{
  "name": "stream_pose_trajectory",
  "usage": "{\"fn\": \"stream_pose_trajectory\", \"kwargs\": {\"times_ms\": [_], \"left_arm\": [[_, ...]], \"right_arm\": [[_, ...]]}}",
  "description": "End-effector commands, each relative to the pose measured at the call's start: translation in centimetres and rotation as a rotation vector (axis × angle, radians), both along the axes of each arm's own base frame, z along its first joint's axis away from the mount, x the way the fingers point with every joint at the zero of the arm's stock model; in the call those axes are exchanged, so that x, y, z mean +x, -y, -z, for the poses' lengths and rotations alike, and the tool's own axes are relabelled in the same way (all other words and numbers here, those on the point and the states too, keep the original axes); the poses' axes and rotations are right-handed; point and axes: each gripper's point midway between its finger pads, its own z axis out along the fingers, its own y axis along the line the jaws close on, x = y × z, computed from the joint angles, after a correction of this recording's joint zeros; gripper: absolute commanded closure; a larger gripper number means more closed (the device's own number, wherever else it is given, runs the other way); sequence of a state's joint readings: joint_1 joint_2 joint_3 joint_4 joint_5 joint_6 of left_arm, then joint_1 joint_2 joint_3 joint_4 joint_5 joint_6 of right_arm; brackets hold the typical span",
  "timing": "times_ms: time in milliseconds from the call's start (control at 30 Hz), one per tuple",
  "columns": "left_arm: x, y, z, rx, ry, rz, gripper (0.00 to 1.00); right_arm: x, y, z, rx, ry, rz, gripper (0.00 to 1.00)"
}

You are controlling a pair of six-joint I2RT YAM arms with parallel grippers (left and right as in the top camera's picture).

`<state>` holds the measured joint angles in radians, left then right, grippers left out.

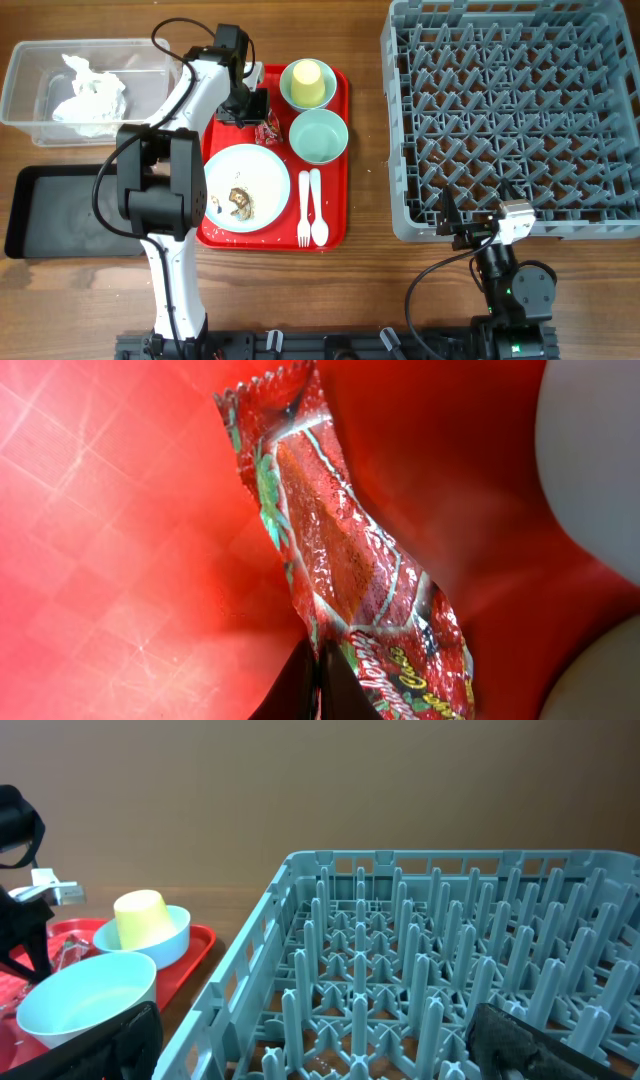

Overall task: Sort waste into correct bins and load items into the dishwasher rack
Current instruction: 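Grasp the red candy wrapper on the tray with the left gripper, then carry the wrapper left and drop it into the clear bin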

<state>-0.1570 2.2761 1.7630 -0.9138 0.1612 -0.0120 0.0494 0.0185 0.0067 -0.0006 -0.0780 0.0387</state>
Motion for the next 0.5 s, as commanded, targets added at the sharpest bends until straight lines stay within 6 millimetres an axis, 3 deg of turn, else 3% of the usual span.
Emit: {"fn": "stream_pose_trajectory", "kwargs": {"times_ms": [0, 100, 167, 333, 467], "left_arm": [[0.5, -0.1, -2.8, -0.007, 0.053, -0.011, 0.96], [1.7, -0.9, -7.4, -0.036, 0.149, -0.114, 0.96], [2.7, -2.5, -11.1, -0.065, 0.236, -0.231, 0.96], [3.9, -10.0, -19.2, -0.159, 0.413, -0.601, 0.96], [4.1, -17.3, -21.6, -0.239, 0.472, -0.933, 0.96]], "right_arm": [[0.0, 0.3, -0.1, -0.012, 0.008, 0.014, 0.0], [0.0, 0.3, -0.1, -0.012, 0.008, 0.014, 0.0], [0.0, 0.3, -0.1, -0.012, 0.008, 0.014, 0.0], [0.0, 0.3, -0.1, -0.012, 0.008, 0.014, 0.0], [0.0, 0.3, -0.1, -0.012, 0.008, 0.014, 0.0]]}}
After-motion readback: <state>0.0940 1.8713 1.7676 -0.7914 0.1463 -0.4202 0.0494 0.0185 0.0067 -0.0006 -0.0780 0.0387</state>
